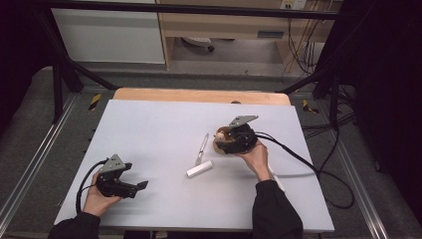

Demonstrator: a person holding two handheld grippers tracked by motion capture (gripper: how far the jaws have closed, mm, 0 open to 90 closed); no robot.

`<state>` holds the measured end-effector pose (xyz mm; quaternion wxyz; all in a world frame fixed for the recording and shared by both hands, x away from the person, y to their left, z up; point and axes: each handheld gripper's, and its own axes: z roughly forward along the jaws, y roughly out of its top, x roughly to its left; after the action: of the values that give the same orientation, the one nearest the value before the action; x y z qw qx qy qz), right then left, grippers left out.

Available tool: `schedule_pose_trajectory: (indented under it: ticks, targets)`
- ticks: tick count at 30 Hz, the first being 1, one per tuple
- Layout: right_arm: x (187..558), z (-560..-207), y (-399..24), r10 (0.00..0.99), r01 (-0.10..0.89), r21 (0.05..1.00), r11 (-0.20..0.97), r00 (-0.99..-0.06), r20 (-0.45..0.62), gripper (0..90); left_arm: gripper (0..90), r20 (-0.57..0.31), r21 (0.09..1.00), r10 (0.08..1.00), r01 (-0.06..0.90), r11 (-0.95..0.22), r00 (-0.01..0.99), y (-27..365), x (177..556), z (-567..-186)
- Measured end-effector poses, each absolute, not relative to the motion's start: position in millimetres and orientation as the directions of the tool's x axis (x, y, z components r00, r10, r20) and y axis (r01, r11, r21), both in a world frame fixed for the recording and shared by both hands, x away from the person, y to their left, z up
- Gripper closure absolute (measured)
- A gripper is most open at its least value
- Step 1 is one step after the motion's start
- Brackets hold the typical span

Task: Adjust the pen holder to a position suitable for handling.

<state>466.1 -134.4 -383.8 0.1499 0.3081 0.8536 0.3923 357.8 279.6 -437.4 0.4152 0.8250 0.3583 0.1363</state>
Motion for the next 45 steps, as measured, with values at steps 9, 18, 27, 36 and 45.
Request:
schedule_pose_trajectory:
  ticks: [9, 18, 27, 36, 45]
  targets:
    - [446, -374, -143, 0.65, 0.447, 0.748, 0.491, -0.759, 0.027, 5.5, 4.9, -0.072, 0.779, 0.702, 0.48, -0.404, 0.708, 276, 358, -435]
    - [420, -383, -163, 0.661, 0.458, 0.773, 0.439, -0.747, 0.067, 0.8, 4.7, -0.073, 0.769, 0.7, 0.487, -0.414, 0.711, 269, 360, -433]
    - [399, -402, -190, 0.676, 0.473, 0.781, 0.408, -0.732, 0.09, 0.7, 4.7, -0.073, 0.761, 0.694, 0.49, -0.425, 0.716, 263, 362, -431]
    - [384, -421, -214, 0.702, 0.499, 0.774, 0.389, -0.705, 0.101, 0.7, 4.7, -0.068, 0.75, 0.686, 0.49, -0.444, 0.725, 255, 363, -428]
    - [370, -429, -235, 0.719, 0.511, 0.78, 0.361, -0.685, 0.116, 0.7, 4.7, -0.062, 0.742, 0.672, 0.484, -0.463, 0.738, 239, 368, -422]
